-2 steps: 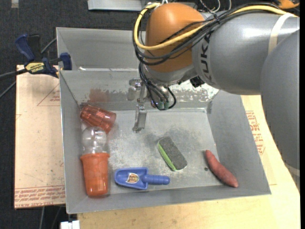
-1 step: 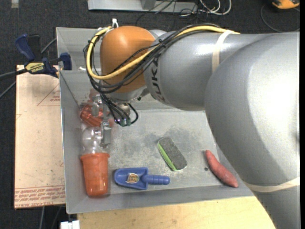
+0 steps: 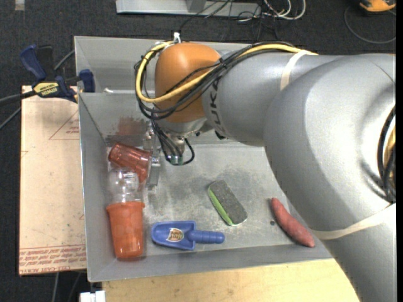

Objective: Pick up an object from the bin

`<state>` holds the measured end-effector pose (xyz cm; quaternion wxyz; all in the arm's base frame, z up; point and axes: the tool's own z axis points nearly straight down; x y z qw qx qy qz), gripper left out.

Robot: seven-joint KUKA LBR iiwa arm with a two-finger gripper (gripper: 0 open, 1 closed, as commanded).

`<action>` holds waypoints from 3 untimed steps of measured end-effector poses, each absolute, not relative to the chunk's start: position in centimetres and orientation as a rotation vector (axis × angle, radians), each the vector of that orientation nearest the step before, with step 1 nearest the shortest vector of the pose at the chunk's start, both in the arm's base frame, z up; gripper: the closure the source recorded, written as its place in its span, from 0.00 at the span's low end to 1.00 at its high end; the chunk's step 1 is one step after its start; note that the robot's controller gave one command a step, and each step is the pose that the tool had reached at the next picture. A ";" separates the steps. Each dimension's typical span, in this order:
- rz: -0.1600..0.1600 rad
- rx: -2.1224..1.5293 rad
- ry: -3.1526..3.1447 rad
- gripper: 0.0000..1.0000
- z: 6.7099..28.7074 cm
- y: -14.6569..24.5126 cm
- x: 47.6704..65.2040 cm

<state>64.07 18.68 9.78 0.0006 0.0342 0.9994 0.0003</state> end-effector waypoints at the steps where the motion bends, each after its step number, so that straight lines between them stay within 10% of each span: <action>1: -0.014 -0.246 3.108 0.00 7.8 22.8 61.3; 2: 0.003 0.169 3.131 1.00 7.1 21.5 64.2; 3: 0.003 0.169 3.132 1.00 7.0 21.5 64.1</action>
Offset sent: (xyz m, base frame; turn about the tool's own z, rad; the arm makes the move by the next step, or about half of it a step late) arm -0.0004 0.0282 -0.0278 0.0390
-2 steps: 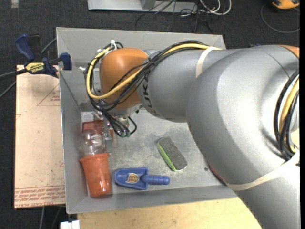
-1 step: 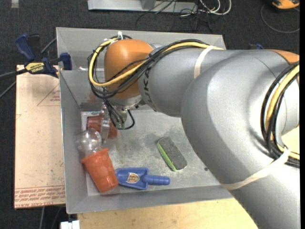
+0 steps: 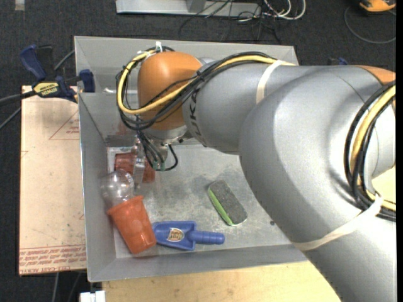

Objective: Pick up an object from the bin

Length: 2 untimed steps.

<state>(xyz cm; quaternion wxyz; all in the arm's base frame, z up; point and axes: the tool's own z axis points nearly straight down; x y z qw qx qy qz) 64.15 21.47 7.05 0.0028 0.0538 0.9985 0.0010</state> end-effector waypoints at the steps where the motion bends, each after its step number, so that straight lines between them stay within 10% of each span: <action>1: 0.003 0.217 3.131 1.00 17.5 21.6 63.7; 2: 0.005 0.220 3.129 1.00 19.0 21.7 63.8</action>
Offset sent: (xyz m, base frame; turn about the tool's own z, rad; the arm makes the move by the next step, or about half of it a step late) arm 0.0017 0.0000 0.1606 0.0004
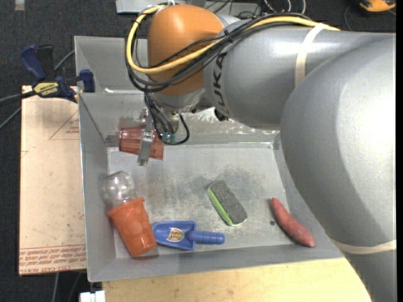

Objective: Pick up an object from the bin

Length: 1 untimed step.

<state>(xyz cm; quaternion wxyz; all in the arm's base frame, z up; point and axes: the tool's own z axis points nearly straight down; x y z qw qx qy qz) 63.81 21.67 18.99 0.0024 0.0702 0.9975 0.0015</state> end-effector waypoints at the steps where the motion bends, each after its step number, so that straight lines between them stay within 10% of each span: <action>1: 0.004 -0.605 3.073 1.00 12.9 21.8 59.4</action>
Offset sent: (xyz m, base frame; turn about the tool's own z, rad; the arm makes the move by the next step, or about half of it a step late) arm -0.0056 0.0098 0.2025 -0.4335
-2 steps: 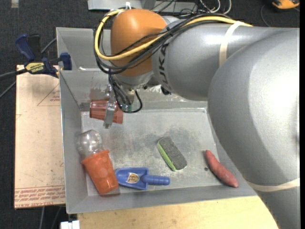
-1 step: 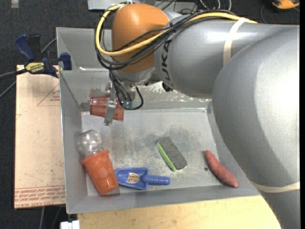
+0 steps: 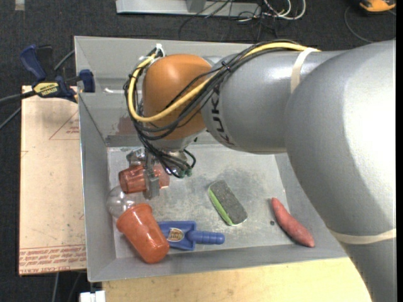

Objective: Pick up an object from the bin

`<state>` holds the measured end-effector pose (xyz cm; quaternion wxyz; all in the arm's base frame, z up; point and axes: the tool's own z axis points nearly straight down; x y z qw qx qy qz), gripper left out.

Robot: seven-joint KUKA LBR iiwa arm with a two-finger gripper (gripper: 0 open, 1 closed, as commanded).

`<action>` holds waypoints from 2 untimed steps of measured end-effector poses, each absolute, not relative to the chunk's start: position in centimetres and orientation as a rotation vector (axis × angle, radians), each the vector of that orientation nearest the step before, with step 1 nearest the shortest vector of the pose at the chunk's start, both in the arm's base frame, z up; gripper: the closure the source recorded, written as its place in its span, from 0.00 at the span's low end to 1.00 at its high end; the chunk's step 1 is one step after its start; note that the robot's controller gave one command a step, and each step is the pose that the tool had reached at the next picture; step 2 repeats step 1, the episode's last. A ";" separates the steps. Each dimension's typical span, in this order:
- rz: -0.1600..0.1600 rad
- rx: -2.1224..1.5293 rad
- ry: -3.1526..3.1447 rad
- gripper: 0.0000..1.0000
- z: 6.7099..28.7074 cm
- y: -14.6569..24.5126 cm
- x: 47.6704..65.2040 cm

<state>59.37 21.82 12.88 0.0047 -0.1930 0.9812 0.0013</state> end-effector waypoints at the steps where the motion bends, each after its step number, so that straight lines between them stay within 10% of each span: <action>1: 0.004 -0.649 3.066 1.00 12.2 21.9 59.1; 2: 0.004 -0.649 3.066 1.00 12.2 21.9 59.1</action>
Offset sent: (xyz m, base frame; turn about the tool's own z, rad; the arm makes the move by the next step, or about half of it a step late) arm -0.0566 0.0018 -0.0588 -0.2367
